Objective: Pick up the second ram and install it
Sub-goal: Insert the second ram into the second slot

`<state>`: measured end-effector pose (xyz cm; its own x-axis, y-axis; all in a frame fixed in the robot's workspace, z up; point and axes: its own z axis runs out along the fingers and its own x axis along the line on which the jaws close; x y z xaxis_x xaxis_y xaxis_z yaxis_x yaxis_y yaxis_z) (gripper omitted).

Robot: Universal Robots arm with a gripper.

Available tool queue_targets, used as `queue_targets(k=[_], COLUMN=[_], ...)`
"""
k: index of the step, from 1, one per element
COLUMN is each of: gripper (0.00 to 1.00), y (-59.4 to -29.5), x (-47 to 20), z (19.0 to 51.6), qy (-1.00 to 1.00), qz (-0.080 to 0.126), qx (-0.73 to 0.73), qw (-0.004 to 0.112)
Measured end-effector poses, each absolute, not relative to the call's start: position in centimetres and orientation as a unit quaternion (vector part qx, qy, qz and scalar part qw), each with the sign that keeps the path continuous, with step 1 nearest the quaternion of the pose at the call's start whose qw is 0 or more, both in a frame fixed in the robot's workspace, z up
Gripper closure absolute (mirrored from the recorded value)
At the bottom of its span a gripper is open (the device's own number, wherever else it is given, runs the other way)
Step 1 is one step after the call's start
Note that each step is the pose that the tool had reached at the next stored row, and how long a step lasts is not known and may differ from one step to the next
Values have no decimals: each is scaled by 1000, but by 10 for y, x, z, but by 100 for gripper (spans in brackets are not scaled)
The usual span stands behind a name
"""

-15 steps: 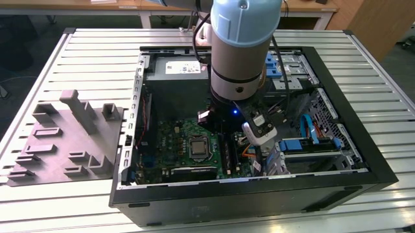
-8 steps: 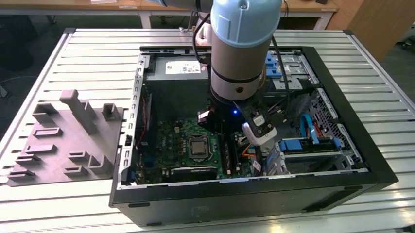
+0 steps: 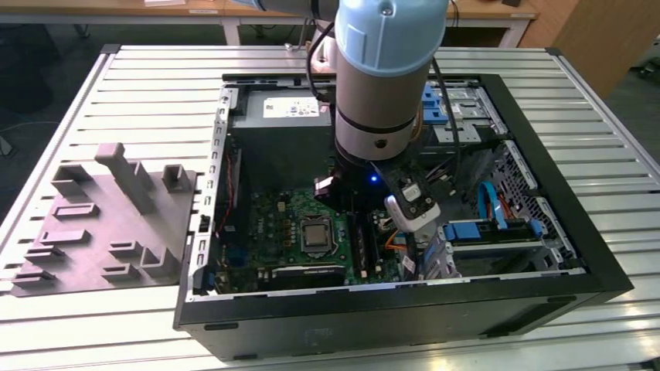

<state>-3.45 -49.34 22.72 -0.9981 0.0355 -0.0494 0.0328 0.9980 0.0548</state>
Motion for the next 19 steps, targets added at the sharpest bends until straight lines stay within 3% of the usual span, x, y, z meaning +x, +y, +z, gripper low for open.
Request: queue_targets(k=[19], gripper=[89], y=[-493], x=[-35], z=[225], qy=[999], qz=[27], qx=[14], qw=[25])
